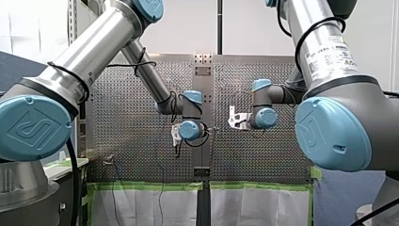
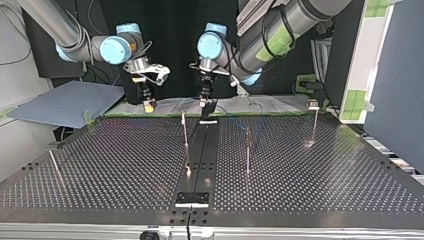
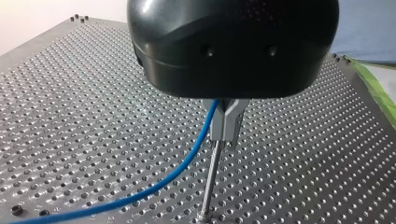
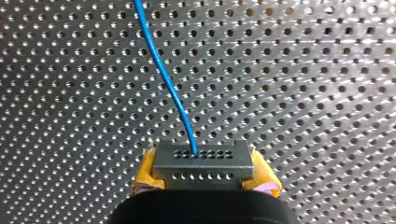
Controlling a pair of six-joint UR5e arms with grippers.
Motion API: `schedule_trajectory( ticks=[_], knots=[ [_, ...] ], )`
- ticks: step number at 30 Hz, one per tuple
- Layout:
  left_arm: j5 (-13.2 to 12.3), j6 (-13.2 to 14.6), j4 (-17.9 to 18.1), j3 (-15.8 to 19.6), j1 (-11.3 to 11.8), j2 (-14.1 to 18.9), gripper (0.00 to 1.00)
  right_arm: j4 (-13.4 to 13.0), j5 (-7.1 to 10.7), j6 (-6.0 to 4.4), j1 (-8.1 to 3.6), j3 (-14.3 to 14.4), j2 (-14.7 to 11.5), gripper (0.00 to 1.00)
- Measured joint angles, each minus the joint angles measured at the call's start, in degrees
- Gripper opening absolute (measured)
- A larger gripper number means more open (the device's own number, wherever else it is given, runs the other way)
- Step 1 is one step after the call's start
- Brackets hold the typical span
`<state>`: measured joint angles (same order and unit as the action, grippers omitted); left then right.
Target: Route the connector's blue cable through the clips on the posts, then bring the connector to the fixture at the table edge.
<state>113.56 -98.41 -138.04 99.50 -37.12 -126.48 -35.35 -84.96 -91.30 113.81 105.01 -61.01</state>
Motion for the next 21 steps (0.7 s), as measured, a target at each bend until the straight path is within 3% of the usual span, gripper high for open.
schedule_trajectory(
  ticks=[11,21],
  knots=[
    [-1.28,-0.77,0.03,-0.87,0.31,-1.14,0.00,-0.88,-0.13,-0.37,-0.56,-0.01,2.03,0.00],
    [-1.74,-2.04,-0.51,-4.00,0.40,-3.98,0.00,-2.32,-0.08,-1.11,-2.23,-0.01,2.19,0.00]
  ],
)
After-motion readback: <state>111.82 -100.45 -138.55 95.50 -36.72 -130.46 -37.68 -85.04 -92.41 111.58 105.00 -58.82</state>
